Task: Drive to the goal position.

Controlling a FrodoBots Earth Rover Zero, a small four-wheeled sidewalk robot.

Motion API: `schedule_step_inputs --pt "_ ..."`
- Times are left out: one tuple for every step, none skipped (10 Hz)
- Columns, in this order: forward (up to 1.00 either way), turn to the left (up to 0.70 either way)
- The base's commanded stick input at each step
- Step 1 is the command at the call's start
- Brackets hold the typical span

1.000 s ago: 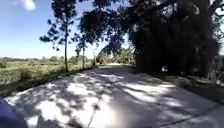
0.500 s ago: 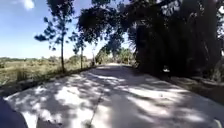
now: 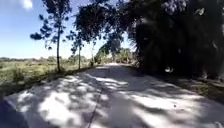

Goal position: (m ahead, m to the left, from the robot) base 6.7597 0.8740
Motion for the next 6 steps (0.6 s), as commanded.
schedule_step_inputs --pt "0.70 0.00" --pt "0.70 0.00" --pt "0.70 0.00" --pt "0.70 0.00" --pt "0.70 0.00" --pt "0.70 0.00"
